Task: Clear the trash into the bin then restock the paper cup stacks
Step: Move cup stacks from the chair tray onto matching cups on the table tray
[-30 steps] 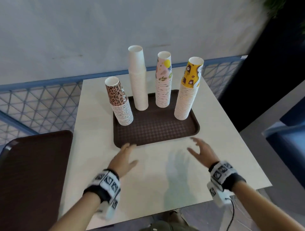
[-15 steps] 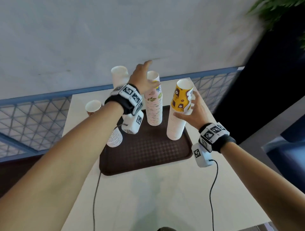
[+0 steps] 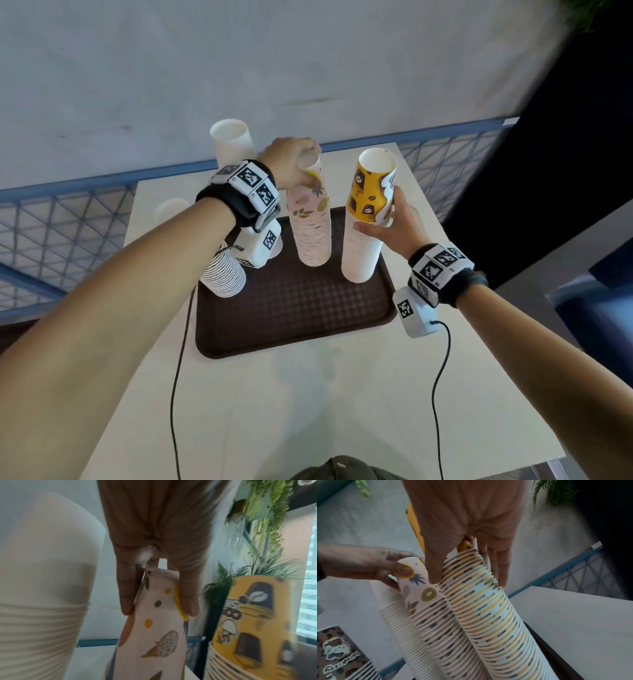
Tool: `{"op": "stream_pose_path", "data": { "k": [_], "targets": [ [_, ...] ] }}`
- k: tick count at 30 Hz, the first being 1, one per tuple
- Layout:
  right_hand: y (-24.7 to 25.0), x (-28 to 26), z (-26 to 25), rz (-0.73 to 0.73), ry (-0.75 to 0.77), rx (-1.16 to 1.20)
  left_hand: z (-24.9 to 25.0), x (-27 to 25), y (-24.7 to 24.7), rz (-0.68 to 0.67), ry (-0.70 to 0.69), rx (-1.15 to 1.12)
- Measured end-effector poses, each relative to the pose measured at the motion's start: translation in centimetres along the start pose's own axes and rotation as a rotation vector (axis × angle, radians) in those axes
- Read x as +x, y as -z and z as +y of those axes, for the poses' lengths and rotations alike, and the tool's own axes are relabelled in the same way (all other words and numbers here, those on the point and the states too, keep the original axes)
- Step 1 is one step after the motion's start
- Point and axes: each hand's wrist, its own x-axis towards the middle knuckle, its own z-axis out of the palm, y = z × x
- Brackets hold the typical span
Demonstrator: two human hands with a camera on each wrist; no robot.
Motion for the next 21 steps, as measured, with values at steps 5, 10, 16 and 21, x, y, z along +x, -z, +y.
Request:
{"op": "stream_pose_path", "data": {
  "k": [5, 10, 16, 21],
  "targets": [
    [0.0, 0.1, 0.0, 0.001, 0.003, 0.009, -0.9, -5.2, 0.0, -0.096, -0.063, -0.005],
    [-0.3, -0.1, 0.0, -0.001, 0.007, 0.025, -2.1, -9.9, 0.6, -0.142, -0.069, 0.036],
    [-0.7, -0.3, -0.3, -0.006, 0.020, 0.034, -4.5, -12.6, 1.9, -0.096, -0.030, 0.085],
    [-0.8, -0.4, -0.4, -0.009, 0.027, 0.040, -5.3, -12.5, 2.5, -0.111, -0.001, 0.142]
  ]
}}
